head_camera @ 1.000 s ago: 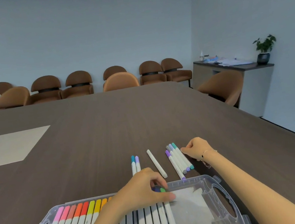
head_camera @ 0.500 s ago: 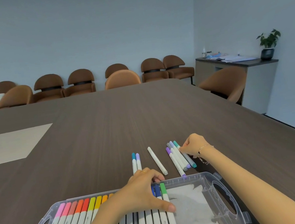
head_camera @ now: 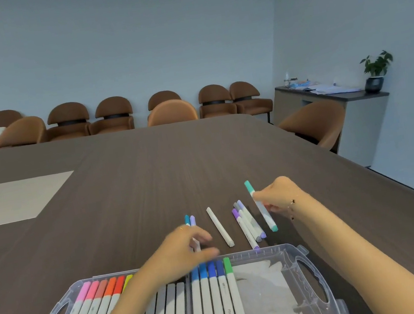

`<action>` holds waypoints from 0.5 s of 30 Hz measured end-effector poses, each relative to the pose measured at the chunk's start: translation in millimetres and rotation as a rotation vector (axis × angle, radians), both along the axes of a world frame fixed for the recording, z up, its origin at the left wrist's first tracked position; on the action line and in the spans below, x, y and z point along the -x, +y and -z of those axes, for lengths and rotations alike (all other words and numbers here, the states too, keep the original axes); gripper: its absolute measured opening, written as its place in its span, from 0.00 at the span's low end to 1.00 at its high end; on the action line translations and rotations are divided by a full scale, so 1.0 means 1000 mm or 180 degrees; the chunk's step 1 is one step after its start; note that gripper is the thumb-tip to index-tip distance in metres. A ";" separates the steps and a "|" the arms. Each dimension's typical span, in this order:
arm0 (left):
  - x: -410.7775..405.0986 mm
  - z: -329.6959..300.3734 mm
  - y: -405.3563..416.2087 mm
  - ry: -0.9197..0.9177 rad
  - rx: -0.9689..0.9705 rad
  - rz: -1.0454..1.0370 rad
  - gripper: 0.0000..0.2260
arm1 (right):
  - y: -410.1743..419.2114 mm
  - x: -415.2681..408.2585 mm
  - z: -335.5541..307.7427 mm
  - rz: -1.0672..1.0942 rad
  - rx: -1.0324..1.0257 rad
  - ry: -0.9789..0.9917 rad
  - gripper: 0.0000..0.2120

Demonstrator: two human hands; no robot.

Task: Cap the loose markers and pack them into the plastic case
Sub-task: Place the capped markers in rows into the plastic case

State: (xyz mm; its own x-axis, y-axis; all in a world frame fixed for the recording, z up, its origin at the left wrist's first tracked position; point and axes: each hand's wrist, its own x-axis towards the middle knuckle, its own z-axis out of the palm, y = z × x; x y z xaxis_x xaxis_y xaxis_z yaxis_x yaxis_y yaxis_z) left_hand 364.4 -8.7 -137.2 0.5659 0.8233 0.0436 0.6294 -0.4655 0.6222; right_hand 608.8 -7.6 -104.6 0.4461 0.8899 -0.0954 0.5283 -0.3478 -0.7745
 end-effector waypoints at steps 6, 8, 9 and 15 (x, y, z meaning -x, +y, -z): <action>0.022 0.014 0.030 -0.0288 -0.0172 -0.1542 0.03 | -0.090 0.048 -0.004 -0.0971 0.0641 0.0693 0.09; 0.020 0.018 0.031 -0.0102 -0.0029 -0.1543 0.03 | -0.098 0.058 0.011 -0.0944 0.0683 0.0473 0.11; 0.017 0.018 0.031 -0.0020 0.0011 -0.1485 0.04 | -0.099 0.062 0.018 -0.0902 0.0693 0.0411 0.11; 0.000 0.011 0.029 0.0213 0.0311 -0.1229 0.09 | -0.100 0.084 0.042 -0.0766 0.0437 0.0062 0.15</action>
State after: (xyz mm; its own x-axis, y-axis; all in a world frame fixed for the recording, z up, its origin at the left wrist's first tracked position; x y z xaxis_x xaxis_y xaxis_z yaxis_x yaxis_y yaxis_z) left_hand 364.7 19.8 -148.1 0.2130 0.9744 -0.0720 0.7871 -0.1275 0.6035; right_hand 525.3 -107.6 -146.1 0.2202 0.9482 -0.2289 0.5939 -0.3164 -0.7397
